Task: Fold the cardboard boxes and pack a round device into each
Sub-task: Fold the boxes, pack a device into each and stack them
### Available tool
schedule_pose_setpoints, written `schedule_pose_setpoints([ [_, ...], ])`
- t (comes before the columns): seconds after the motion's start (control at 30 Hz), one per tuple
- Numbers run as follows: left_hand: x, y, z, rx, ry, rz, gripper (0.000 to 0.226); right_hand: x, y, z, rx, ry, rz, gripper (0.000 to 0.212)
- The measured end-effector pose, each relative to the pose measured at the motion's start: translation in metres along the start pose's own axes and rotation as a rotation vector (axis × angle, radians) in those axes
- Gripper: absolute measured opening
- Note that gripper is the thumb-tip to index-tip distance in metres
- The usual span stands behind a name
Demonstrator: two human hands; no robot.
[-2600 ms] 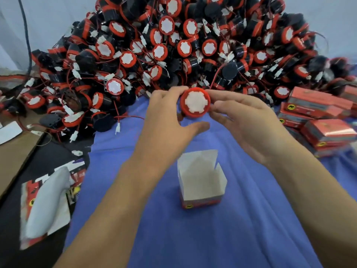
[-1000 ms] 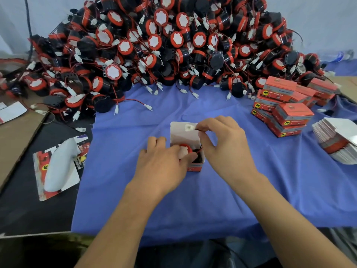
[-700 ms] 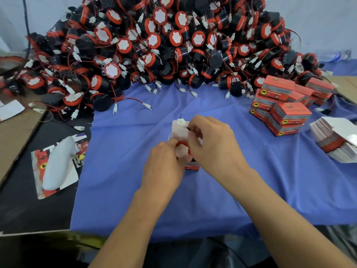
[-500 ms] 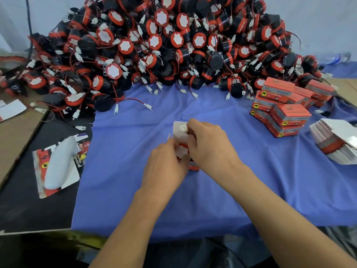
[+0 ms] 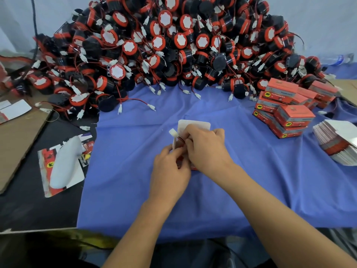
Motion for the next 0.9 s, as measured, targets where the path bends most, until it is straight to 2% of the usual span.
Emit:
schedule_pose_setpoints([
  [0.1,-0.001,0.003,0.002,0.064,0.069,0.033,0.026,0.002,0.000,-0.001,-0.063,0.011,-0.053,0.028],
  [0.23,-0.003,0.010,0.005,0.144,0.171,0.059,0.011,0.004,0.004,-0.001,-0.130,0.018,-0.089,0.035],
  [0.43,-0.007,0.011,0.001,0.208,0.232,0.026,0.053,0.005,0.010,-0.002,-0.211,0.042,-0.169,0.041],
  [0.53,-0.009,0.002,-0.006,0.140,0.256,0.009,0.072,0.008,0.011,-0.002,-0.265,0.068,-0.195,0.039],
  [0.57,-0.008,-0.001,-0.007,0.101,0.218,0.045,0.072,0.008,0.011,-0.003,-0.275,0.074,-0.202,0.039],
  [0.67,-0.001,-0.001,-0.009,0.059,0.035,0.203,0.047,0.008,0.012,-0.003,-0.285,0.083,-0.211,0.040],
  [0.83,0.000,0.005,-0.016,0.078,-0.156,0.216,0.006,0.014,0.011,-0.004,-0.298,-0.049,-0.216,0.035],
  [0.9,0.005,0.006,-0.020,0.085,-0.245,0.222,0.019,0.014,0.013,-0.003,-0.277,-0.109,-0.239,0.033],
])
Point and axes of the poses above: each hand's wrist, its own y-axis away from the middle knuckle, its own z-axis out of the palm, x = y × z, the point moved 3 cm from there along -y, towards the middle knuckle, and after that the axes turned 12 degrees about y, right-handed, at the moved point
